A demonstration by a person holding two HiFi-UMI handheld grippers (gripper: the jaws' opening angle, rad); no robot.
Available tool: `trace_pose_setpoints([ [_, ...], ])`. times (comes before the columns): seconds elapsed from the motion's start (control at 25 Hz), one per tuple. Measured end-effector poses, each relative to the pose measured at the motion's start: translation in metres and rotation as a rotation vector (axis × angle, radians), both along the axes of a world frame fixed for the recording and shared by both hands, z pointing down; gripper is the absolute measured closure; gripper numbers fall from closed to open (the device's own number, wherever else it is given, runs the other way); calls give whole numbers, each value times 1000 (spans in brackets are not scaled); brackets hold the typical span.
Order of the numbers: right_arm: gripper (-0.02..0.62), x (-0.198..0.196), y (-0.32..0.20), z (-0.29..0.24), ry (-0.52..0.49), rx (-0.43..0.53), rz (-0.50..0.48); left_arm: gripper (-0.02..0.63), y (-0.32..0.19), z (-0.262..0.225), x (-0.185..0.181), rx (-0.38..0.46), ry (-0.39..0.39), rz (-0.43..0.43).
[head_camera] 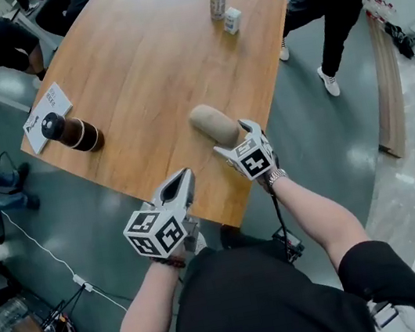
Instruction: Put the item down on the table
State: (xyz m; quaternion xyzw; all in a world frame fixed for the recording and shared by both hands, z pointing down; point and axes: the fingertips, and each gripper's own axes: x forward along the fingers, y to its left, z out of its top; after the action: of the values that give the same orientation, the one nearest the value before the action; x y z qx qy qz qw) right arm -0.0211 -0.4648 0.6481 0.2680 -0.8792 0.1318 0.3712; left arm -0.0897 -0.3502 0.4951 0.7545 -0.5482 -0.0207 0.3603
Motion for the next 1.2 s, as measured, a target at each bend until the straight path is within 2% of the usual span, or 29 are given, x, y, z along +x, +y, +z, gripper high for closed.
trace_pose_setpoints([
  [0.4, 187, 14, 48, -60, -81, 58, 94, 597, 10, -9, 10, 42, -5, 109],
  [0.96, 588, 10, 147, -133, -181, 155, 168, 597, 54, -17, 26, 97, -84, 254],
  [1.2, 601, 5, 176, -146, -193, 185, 181, 597, 71, -21, 22, 122, -109, 269],
])
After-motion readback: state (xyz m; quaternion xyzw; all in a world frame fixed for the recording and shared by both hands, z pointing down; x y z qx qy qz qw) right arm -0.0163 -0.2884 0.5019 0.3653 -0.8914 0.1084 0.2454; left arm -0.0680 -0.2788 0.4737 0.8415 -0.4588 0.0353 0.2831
